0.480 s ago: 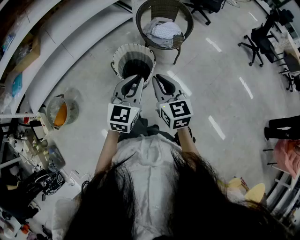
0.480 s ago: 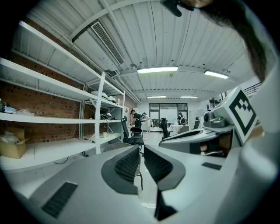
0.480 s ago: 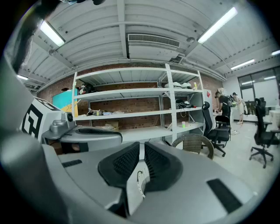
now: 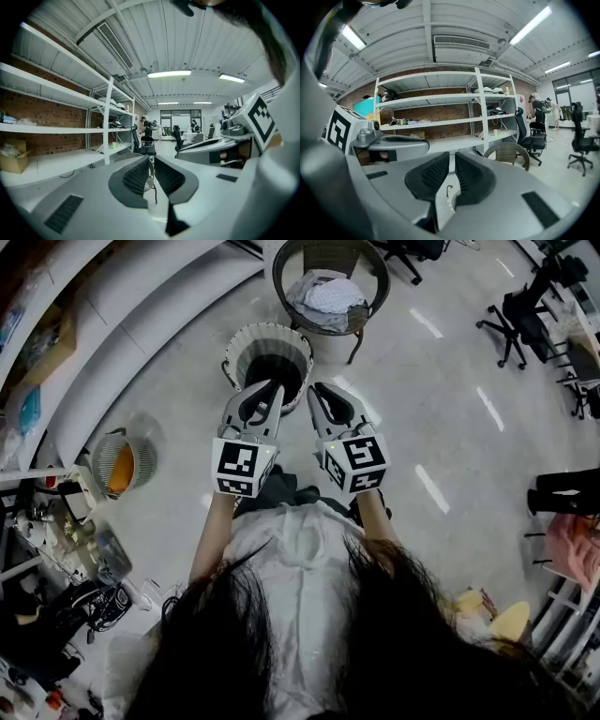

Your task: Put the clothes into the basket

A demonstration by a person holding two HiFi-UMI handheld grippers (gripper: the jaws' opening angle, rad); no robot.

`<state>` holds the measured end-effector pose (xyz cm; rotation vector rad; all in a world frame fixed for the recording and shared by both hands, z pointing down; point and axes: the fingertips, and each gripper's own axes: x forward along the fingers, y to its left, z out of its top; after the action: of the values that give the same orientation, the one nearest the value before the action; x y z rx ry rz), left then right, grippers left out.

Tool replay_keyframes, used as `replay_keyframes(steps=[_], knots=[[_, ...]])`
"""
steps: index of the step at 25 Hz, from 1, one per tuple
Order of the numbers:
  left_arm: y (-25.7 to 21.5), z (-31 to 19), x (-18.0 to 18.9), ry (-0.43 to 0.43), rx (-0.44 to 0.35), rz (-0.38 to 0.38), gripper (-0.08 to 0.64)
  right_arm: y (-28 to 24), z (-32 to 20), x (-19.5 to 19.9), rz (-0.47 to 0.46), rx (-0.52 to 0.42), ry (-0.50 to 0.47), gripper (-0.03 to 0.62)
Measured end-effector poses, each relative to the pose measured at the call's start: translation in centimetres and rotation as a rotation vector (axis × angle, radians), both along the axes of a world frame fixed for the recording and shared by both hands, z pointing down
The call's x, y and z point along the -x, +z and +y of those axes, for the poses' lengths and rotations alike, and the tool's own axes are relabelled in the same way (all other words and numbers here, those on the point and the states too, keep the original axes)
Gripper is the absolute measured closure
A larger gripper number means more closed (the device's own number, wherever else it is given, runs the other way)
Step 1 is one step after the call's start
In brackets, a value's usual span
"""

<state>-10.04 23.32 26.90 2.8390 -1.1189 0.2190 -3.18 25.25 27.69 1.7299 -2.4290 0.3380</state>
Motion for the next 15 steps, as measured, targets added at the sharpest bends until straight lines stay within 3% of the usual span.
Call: replay_keyframes(steps=[15], knots=[[1.2,-3.0,1.6,0.084,0.021,0.032,0.514,2.1,-2.0,1.2,-0.006,0.045,0.069,0.546]])
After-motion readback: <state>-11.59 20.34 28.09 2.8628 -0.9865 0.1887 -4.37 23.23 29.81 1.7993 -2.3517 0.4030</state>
